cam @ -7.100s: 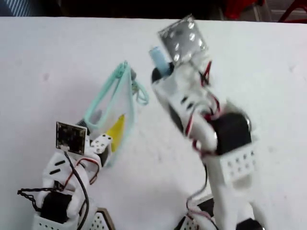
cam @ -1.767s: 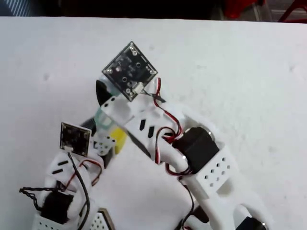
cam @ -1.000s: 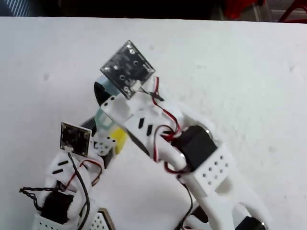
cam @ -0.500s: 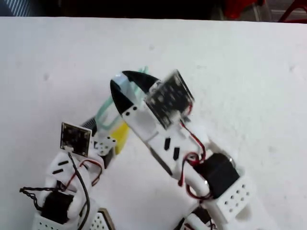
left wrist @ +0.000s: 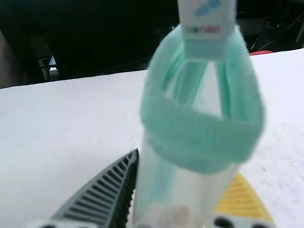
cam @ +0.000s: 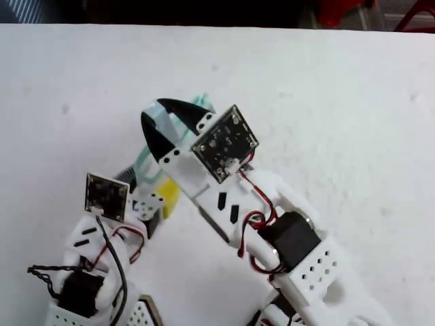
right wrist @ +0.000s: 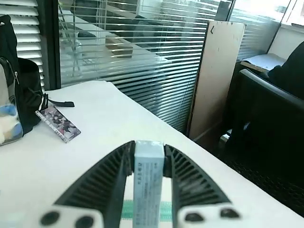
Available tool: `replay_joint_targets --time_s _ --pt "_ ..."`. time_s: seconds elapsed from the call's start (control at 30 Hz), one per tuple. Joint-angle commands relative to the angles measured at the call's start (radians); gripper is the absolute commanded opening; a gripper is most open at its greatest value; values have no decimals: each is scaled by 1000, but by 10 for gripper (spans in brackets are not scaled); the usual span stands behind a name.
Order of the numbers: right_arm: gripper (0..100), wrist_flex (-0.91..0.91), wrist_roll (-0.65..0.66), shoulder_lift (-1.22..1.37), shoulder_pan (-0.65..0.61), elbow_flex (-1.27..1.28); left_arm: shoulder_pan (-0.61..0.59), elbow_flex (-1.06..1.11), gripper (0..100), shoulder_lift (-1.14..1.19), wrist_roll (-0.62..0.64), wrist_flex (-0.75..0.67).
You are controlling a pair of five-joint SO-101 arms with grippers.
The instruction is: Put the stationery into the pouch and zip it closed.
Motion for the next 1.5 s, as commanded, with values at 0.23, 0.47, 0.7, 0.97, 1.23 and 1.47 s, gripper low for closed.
replay_joint_targets --time_s 0.23,0.47,0.7,0.97,1.23,1.47 --pt "17 -82 9 -119 -4 164 4 -3 234 -2 -12 -23" --pt "187 -73 12 -127 -4 150 4 -3 234 -2 -12 -23" --pt "226 205 5 -36 -5 -163 4 -3 234 -2 -12 -23" --pt "226 542 -9 199 -7 -539 4 -5 234 -2 -12 -20" --pt "235 774 -318 363 -4 -792 4 -3 234 -2 -12 -20" --pt "327 924 -612 539 -8 -964 4 -3 234 -2 -12 -20"
